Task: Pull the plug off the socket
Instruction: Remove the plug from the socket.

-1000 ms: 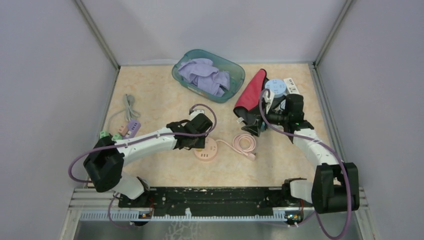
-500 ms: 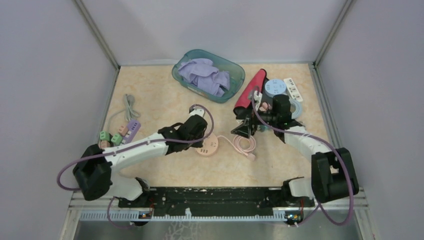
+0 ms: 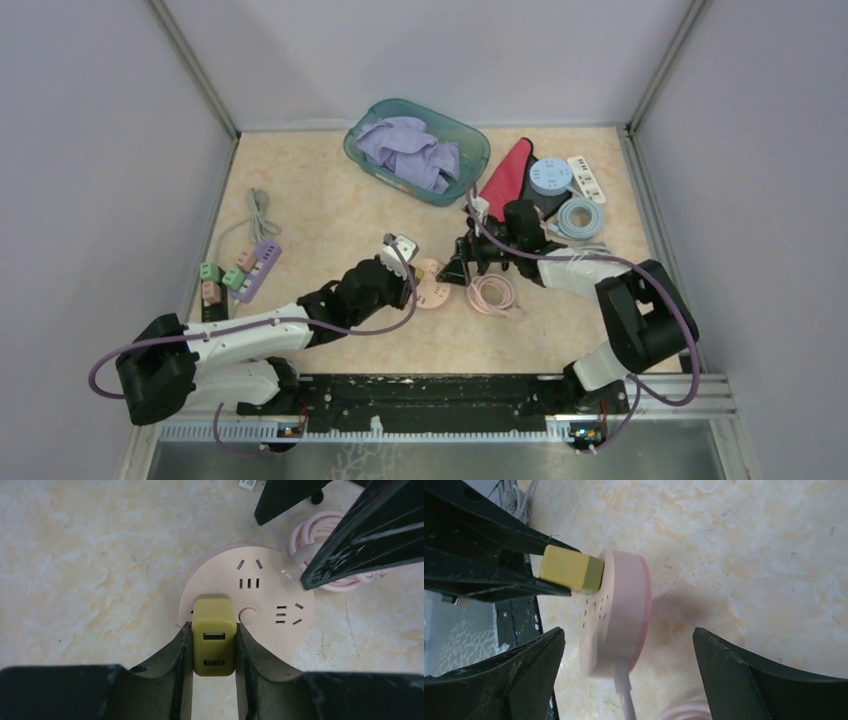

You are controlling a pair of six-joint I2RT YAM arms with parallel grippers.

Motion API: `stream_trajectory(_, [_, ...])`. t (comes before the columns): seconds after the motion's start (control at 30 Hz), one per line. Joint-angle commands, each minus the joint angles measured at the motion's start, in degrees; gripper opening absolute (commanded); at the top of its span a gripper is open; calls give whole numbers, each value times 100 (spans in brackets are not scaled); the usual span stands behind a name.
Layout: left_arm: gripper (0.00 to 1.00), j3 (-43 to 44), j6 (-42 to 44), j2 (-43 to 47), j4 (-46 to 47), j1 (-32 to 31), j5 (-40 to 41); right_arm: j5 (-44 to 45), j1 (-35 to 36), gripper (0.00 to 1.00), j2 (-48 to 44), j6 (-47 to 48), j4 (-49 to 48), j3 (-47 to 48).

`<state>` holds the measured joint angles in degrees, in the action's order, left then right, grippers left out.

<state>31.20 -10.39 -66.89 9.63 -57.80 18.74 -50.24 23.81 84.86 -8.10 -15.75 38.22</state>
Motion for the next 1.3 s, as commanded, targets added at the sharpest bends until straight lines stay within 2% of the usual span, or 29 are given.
stream_trajectory(0.0, [0,-64,583,208,1409,-162,-383,373,400,99,205,208,289,461])
stream_trajectory(0.07, [0,-78,715,247,1470,-184,-336,282,467,95,328,251,428,559])
stream_trajectory(0.13, [0,-111,809,312,1467,-196,-240,116,500,87,416,264,524,648])
stream_trajectory(0.23, [0,-217,925,447,1536,-196,-205,-130,519,66,452,202,540,710])
stream_trajectory(0.37, [0,-348,983,574,1589,-196,-132,-451,519,45,427,119,501,744])
stream_trajectory(0.5, [0,-385,988,616,1609,-194,-15,-694,527,17,426,-33,434,769])
stream_trajectory(0.6, [0,-367,986,573,1753,-196,-70,-799,528,2,443,-196,365,792])
stream_trajectory(0.73, [0,-250,944,271,2063,-203,-300,-979,548,0,486,-635,26,746])
stream_trajectory(0.8, [0,-48,975,-79,2038,-253,-108,-1048,579,0,513,-765,-62,737])
stream_trajectory(0.93, [0,745,1084,-813,1126,-402,659,-1045,598,0,523,-891,-138,730])
stream_trajectory(1.07, [0,1378,763,-1257,220,-378,803,-1039,598,0,518,-869,-84,781])
stream_trajectory(1.13, [0,1365,494,-1198,147,-270,609,-1040,598,0,510,-854,-63,791])
stream_trajectory(1.27, [0,999,-311,-750,298,447,-489,-1013,598,0,529,-829,-34,801])
